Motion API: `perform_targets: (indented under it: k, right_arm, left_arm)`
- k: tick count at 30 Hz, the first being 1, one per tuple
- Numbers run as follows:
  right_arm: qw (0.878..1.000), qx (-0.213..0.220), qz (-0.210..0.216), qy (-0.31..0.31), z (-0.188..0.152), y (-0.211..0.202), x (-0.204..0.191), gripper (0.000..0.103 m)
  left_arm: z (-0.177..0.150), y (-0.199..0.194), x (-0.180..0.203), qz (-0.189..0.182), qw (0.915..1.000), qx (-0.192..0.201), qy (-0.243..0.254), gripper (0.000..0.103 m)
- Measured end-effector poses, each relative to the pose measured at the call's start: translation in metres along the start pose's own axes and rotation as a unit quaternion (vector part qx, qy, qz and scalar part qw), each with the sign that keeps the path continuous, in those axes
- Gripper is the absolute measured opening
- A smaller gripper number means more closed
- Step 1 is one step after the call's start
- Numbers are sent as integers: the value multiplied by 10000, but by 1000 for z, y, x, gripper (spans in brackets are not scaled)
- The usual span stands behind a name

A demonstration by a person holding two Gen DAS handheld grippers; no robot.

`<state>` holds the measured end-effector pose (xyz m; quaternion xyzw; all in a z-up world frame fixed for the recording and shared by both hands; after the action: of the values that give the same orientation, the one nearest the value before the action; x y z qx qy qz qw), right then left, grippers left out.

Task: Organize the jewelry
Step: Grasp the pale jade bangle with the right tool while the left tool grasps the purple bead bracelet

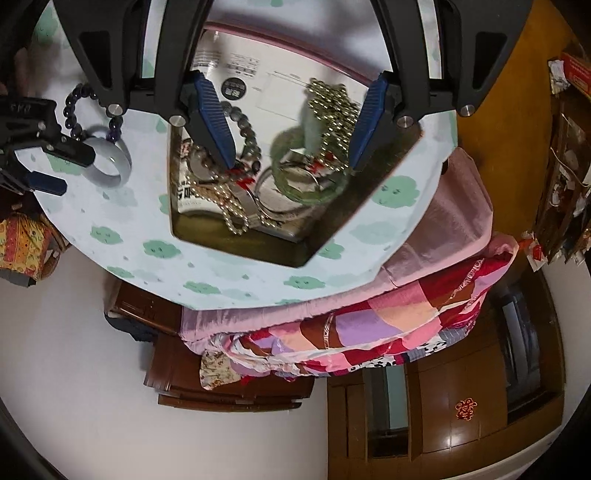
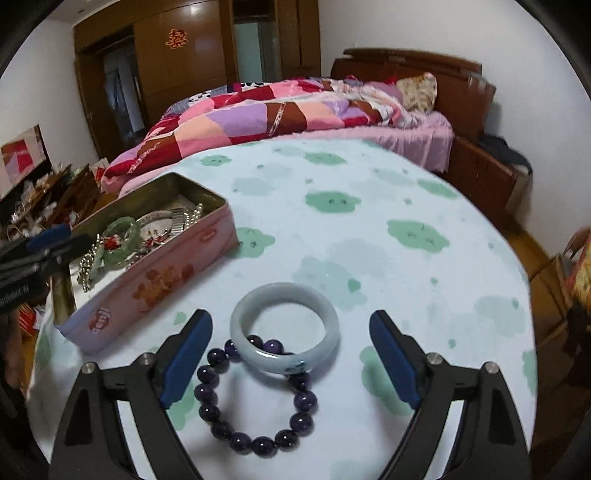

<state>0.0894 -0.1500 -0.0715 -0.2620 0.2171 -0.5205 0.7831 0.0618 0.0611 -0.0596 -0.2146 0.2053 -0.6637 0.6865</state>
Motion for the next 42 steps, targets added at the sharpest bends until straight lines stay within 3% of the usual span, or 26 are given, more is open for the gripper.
perform_targets:
  k: [9,13,14,22,30,42]
  right_arm:
    - [9984,-568,-7,-38,-5,28,-2,93]
    - [9964,-841,2,-37,-8,41,-1,88]
    - [9967,-804,-32,-48,-8,39,-1,78]
    - [9982,-595,-25,-61,-9,28,-1,78]
    - [9987,-125,-491,-110,-7,-8,17,78]
    - [9974,-38,-684,238,-33,-35,56,78]
  left_arm:
    - [-4,-2,6,-13,10000,-42,27,64]
    - [-5,-3,11,-56,9999,-44,77,64]
    - [-5,-4,12,-73,9999,-43,84,64]
    - [-4,-8,33,-264,9992,-19,288,64]
    - [0,-11,73,-544,9961,41,697,64]
    - [-12,0,138,-830,9844,-138,1542,64]
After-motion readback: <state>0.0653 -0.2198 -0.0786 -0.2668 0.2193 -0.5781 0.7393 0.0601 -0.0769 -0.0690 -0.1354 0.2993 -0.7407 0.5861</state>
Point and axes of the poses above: each gripper's, at about its wrist camera, not at the fingertips, and y roughly the way its jaws point, x to its right, z to its top, the point moved 2 cm from there along y, roughly the way its jaws point, and after that the axes turned 6 degrees about x, right-handed, at the moved point
